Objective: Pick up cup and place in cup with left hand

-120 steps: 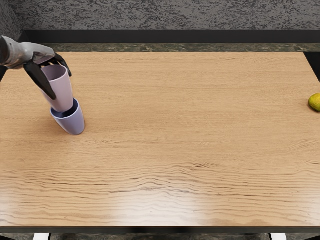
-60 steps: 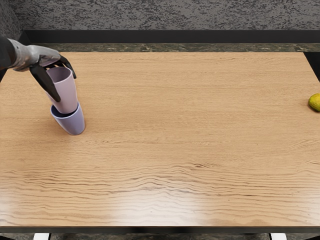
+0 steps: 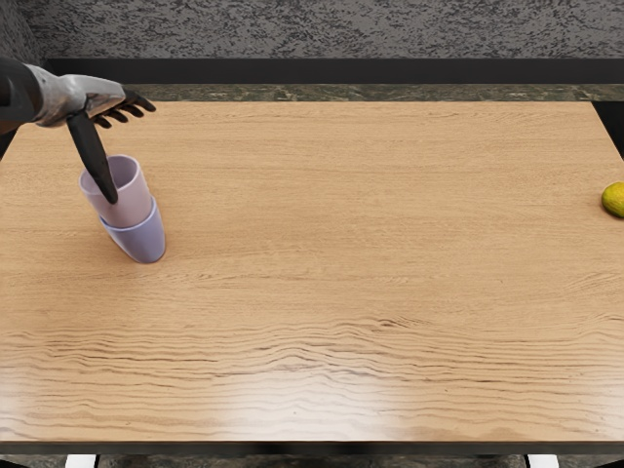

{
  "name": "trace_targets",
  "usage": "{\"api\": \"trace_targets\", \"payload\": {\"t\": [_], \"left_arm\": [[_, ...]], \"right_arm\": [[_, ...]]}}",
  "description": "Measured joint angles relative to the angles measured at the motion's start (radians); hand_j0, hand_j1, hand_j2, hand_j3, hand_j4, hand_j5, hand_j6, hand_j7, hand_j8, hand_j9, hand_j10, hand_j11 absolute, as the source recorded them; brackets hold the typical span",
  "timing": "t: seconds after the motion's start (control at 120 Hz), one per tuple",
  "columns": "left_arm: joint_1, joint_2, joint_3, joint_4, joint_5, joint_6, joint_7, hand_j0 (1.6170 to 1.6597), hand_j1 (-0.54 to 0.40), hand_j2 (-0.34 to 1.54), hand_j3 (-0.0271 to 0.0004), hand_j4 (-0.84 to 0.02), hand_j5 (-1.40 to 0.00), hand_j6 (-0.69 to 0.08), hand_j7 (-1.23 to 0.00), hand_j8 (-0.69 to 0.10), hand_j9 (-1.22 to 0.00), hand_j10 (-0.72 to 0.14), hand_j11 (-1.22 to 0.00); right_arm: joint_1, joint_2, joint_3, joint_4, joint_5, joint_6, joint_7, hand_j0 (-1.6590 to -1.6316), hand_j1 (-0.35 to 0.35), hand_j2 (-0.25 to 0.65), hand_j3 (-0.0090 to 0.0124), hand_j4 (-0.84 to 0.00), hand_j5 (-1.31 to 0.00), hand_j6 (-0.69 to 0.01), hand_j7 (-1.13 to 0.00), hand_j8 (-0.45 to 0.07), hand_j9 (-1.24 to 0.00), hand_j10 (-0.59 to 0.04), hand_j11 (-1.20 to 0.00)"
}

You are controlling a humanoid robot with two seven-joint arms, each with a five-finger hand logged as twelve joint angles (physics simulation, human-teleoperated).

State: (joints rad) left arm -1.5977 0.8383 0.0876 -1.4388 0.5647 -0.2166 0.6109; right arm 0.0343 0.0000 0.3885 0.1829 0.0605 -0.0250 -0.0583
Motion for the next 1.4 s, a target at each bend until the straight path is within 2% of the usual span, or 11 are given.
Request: {"api": "trace_targets", "payload": {"t": [0.217, 0.392, 0.558, 0.65, 0.783, 1.025, 1.225, 1.325, 1.4], "left_arm": [[0.002, 0.001, 0.000, 0.000, 0.000, 0.003, 0.000, 1.6576, 0.324, 0.01, 0.0000, -0.023, -0.05, -0.015, -0.05, -0.016, -0.04, -0.021, -0.04], [-0.004, -0.002, 0.000, 0.001, -0.001, 0.003, 0.000, 1.6579, 0.339, 0.00, 0.0000, -0.012, -0.02, -0.010, -0.02, -0.010, -0.02, -0.011, -0.02], [-0.008, -0.038, -0.001, 0.001, -0.004, 0.003, 0.000, 1.6580, 0.345, 0.00, 0.0000, -0.008, -0.01, -0.008, -0.01, -0.008, -0.01, -0.007, -0.01], [-0.038, -0.044, -0.002, 0.000, -0.069, 0.003, 0.000, 1.6580, 0.347, 0.00, 0.0000, -0.007, -0.01, -0.007, -0.01, -0.007, -0.01, -0.006, -0.01], [-0.038, -0.042, -0.003, -0.008, -0.177, -0.009, 0.000, 1.6580, 0.348, 0.00, 0.0000, -0.005, 0.00, -0.006, 0.00, -0.006, 0.00, -0.005, 0.00], [-0.036, 0.001, -0.055, -0.022, -0.465, -0.151, 0.000, 1.6580, 0.349, 0.00, 0.0000, -0.004, 0.00, -0.004, 0.00, -0.004, 0.00, -0.003, 0.00], [-0.026, 0.102, -0.066, -0.083, -0.676, -0.294, 0.000, 1.6581, 0.349, 0.00, 0.0000, -0.002, 0.00, -0.003, 0.00, -0.003, 0.00, -0.002, 0.00], [-0.007, 0.157, -0.065, -0.114, -0.740, -0.356, 0.000, 1.6581, 0.349, 0.00, 0.0000, -0.002, 0.00, -0.002, 0.00, -0.002, 0.00, -0.002, 0.00], [0.017, 0.165, -0.062, -0.132, -0.762, -0.376, 0.000, 1.6581, 0.349, 0.00, 0.0000, -0.002, 0.00, -0.002, 0.00, -0.002, 0.00, -0.001, 0.00]], "right_arm": [[0.000, 0.000, 0.001, 0.000, 0.001, -0.001, 0.000, -1.6581, -0.312, -0.006, 0.0000, -0.031, -0.04, -0.031, -0.04, -0.031, -0.04, -0.031, -0.04], [-0.001, 0.000, 0.001, 0.000, 0.002, -0.001, 0.000, -1.6581, -0.312, -0.006, 0.0000, -0.031, -0.04, -0.031, -0.04, -0.031, -0.04, -0.031, -0.04], [-0.001, 0.000, 0.001, 0.000, 0.002, -0.001, 0.000, -1.6581, -0.312, -0.006, 0.0000, -0.031, -0.04, -0.031, -0.04, -0.031, -0.04, -0.031, -0.04], [-0.001, 0.000, 0.001, -0.001, 0.003, -0.001, 0.000, -1.6581, -0.312, -0.006, 0.0000, -0.031, -0.04, -0.031, -0.04, -0.031, -0.04, -0.031, -0.04], [-0.001, 0.000, 0.001, -0.002, 0.004, -0.001, 0.000, -1.6581, -0.312, -0.006, 0.0000, -0.031, -0.04, -0.031, -0.04, -0.031, -0.04, -0.031, -0.04], [-0.001, 0.000, 0.001, -0.002, 0.005, -0.001, 0.001, -1.6581, -0.312, -0.006, 0.0000, -0.031, -0.04, -0.031, -0.04, -0.031, -0.04, -0.031, -0.04], [-0.001, 0.000, 0.001, -0.001, 0.005, -0.001, 0.001, -1.6581, -0.312, -0.006, 0.0000, -0.031, -0.04, -0.031, -0.04, -0.031, -0.04, -0.031, -0.04], [-0.001, 0.000, 0.001, 0.001, 0.006, -0.001, 0.001, -1.6581, -0.312, -0.006, 0.0000, -0.031, -0.04, -0.031, -0.04, -0.031, -0.04, -0.031, -0.04], [-0.001, 0.000, 0.001, 0.002, 0.006, -0.001, 0.001, -1.6581, -0.312, -0.006, 0.0000, -0.031, -0.04, -0.031, -0.04, -0.031, -0.04, -0.031, -0.04]]}}
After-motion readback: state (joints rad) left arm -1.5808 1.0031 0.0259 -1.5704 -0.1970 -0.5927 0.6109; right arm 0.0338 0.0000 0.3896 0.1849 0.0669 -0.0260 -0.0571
